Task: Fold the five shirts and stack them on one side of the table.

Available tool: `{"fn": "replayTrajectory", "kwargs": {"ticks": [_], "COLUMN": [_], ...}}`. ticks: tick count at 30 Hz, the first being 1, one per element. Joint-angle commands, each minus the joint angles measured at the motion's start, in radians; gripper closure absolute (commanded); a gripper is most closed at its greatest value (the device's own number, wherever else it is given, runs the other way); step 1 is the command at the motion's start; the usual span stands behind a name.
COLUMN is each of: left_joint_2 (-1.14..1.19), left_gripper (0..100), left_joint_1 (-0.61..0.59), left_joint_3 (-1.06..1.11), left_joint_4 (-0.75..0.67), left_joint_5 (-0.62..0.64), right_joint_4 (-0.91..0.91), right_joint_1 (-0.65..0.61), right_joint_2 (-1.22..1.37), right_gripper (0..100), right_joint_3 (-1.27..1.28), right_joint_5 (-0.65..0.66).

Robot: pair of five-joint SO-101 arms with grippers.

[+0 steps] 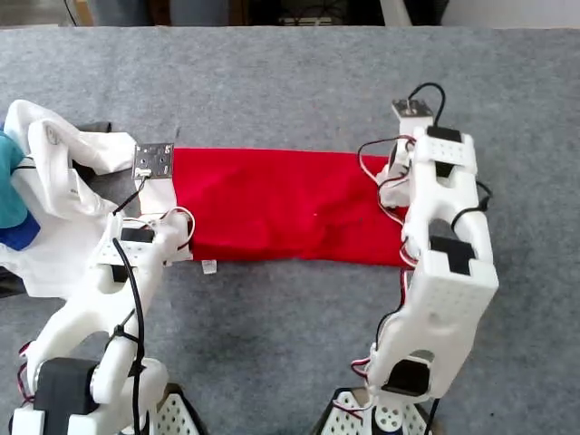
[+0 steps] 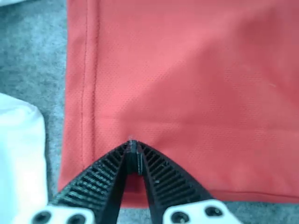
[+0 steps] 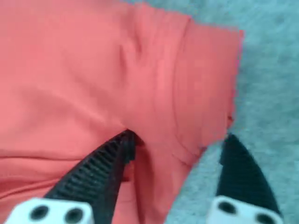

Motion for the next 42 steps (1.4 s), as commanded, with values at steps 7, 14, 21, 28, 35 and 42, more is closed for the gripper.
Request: {"fn": "replayTrajectory", "kwargs": {"ticks": [7, 14, 21, 28, 35, 42], "left_joint_2": [-0.005, -0.014, -0.014, -0.006, -0.002, 0.184], "left_gripper": [97, 97, 97, 97, 83, 78], "left_joint_1": [-0.005, -0.012, -0.013, -0.012, 0.008, 0.022], "left_joint_3": [-0.015, -0.018, -0.145, -0.401, -0.467, -0.539], "left_joint_4": [-0.012, -0.011, 0.166, 0.342, 0.356, 0.361], "left_joint_5": [0.009, 0.009, 0.011, 0.005, 0.012, 0.003], "right_joint_4": [-0.018, -0.009, 0.023, 0.021, 0.092, 0.232], "right_joint_1": [0.025, 0.13, 0.269, 0.318, 0.262, 0.222], "right_joint_2": [0.007, 0.007, 0.012, 0.01, 0.005, 0.005], "right_gripper": [97.9, 98.5, 98.5, 98.5, 98.2, 74.0], "right_joint_3": [-0.054, -0.124, -0.202, -0.217, -0.262, -0.427], "right_joint_5": [-0.008, 0.008, 0.107, 0.18, 0.242, 0.269]}}
